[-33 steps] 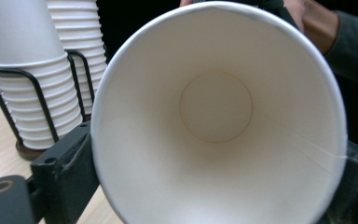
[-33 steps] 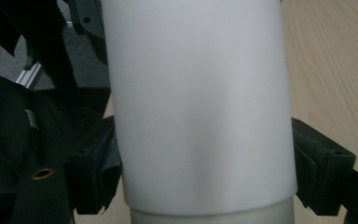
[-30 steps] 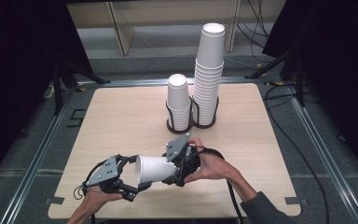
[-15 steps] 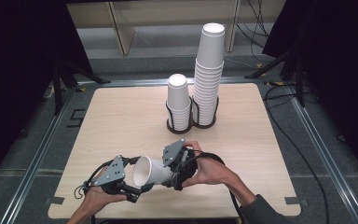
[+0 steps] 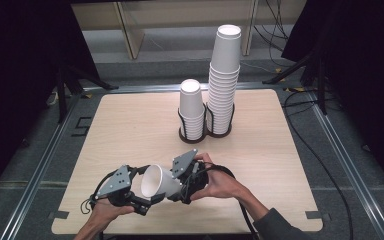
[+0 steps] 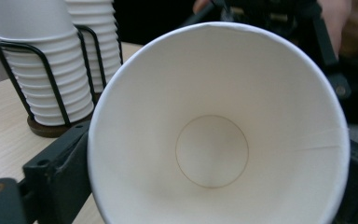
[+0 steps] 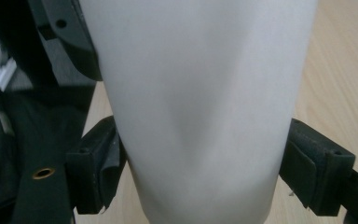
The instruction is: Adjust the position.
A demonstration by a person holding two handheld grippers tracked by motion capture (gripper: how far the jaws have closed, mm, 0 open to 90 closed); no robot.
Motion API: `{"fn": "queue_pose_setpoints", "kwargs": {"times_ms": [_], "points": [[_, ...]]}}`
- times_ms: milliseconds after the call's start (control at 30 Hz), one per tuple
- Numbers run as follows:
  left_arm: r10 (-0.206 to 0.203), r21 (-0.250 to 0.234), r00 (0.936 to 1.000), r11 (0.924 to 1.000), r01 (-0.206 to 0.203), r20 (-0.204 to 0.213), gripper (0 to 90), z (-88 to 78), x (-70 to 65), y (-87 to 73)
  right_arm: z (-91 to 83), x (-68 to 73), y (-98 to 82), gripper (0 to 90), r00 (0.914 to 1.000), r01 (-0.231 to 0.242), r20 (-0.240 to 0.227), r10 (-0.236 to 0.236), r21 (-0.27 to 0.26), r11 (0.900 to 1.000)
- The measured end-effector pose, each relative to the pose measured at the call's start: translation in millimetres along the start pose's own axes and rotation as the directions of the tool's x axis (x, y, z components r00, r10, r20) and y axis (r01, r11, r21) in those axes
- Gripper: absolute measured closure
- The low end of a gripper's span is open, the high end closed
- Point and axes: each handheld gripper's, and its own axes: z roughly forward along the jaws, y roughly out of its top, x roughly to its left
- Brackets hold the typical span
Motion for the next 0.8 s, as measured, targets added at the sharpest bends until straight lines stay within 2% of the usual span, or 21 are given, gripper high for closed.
{"fn": "queue_pose_setpoints", "kwargs": {"times_ms": [67,100,133,200,233,267,400,467,533,667,733,767,800], "points": [[-0.071,-0.038,0.9975,0.9968,0.071,-0.002,0.0,0.1,1.9,-2.4,-2.7,-3.6,-1.4,21.8,0.9998,-0.021,0.000,0.021,-0.052,0.998],[-0.086,-0.059,0.9963,0.9945,0.086,-0.001,0.0,0.5,1.9,-3.1,-3.7,-5.1,-2.5,21.8,0.9991,-0.040,-0.014,0.039,-0.074,0.996],[-0.094,-0.072,0.9956,0.9930,0.093,0.002,0.8,0.8,1.5,-3.1,-4.4,-4.9,-3.3,21.8,0.9979,-0.064,-0.007,0.064,-0.082,0.995],[-0.084,-0.094,0.9965,0.9921,0.083,0.001,3.4,1.5,-0.4,-1.7,-2.4,-6.3,-4.3,21.7,0.9978,-0.063,-0.028,0.061,-0.102,0.993],[-0.083,-0.095,0.9966,0.9921,0.082,-0.005,5.3,1.2,-1.2,-1.1,-1.8,-4.7,-4.5,21.7,0.9969,-0.079,-0.018,0.077,-0.091,0.993],[-0.080,-0.102,0.9967,0.9917,0.078,-0.010,4.7,1.1,-1.5,-1.0,0.3,-5.0,-4.1,21.7,0.9977,-0.065,-0.022,0.063,-0.100,0.993],[-0.084,-0.129,0.9960,0.9885,0.079,-0.031,4.6,1.5,-3.6,-0.7,6.4,-3.1,-2.1,21.5,0.9960,-0.086,-0.038,0.081,-0.135,0.987],[-0.070,-0.126,0.9969,0.9899,0.065,-0.037,6.4,0.6,-3.8,-0.2,8.9,-2.3,-1.7,21.5,0.9951,-0.094,-0.045,0.088,-0.141,0.986],[-0.072,-0.131,0.9968,0.9891,0.068,-0.033,7.3,-0.1,-2.8,0.2,10.0,-2.4,-2.4,21.4,0.9940,-0.103,-0.052,0.096,-0.151,0.983],[-0.077,-0.128,0.9961,0.9893,0.071,-0.043,9.2,-1.3,-0.3,1.6,11.5,-3.4,-3.2,20.6,0.9931,-0.116,-0.040,0.110,-0.180,0.977],[-0.054,-0.113,0.9960,0.9925,0.046,-0.071,10.0,-1.4,-0.5,2.0,12.3,-5.3,-3.8,19.1,0.9936,-0.113,-0.023,0.111,-0.181,0.977],[-0.051,-0.109,0.9951,0.9931,0.041,-0.084,10.1,-1.4,-0.1,2.4,11.7,-5.0,-4.6,18.0,0.9909,-0.134,-0.019,0.133,-0.168,0.977],[-0.052,-0.106,0.9941,0.9935,0.041,-0.095,10.2,-1.8,0.6,2.7,11.0,-7.0,-5.8,17.0,0.9924,-0.121,0.004,0.123,-0.167,0.979]]}}
